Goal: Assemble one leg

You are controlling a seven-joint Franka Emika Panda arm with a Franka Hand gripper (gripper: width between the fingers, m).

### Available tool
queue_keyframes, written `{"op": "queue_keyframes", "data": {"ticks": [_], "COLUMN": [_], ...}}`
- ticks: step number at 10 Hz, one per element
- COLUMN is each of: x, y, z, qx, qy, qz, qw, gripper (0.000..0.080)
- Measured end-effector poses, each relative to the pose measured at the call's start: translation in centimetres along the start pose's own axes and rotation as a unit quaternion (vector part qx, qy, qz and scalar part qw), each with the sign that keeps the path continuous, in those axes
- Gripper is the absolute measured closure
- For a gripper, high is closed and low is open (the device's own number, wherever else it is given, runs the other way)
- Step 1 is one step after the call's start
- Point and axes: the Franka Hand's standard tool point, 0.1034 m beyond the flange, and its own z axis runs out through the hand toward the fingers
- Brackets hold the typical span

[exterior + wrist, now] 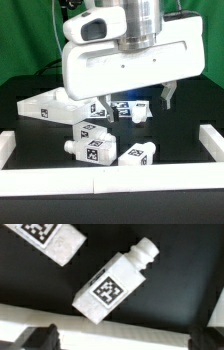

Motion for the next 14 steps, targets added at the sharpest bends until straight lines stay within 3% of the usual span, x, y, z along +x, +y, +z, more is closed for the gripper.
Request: {"op": "queue_keyframes", "data": {"ticks": [3, 5, 8, 10, 14], "x": [-0.1, -0.4, 0.7, 0.9, 1.0], "y": [0.2, 0.5, 0.4, 0.9, 0.4], "z": [0.3, 2.5, 6.1, 7.1, 7.3], "qx": [0.000, -0.003, -0.012, -0.016, -0.016], "qy": [0.000, -0.001, 0.036, 0.049, 0.050], "qz": [0.009, 0.092, 0.108, 0.101, 0.098], "qw": [1.000, 0.996, 0.993, 0.994, 0.994], "gripper": [0.0150, 0.0150, 0.0150, 0.0150, 0.0150]}}
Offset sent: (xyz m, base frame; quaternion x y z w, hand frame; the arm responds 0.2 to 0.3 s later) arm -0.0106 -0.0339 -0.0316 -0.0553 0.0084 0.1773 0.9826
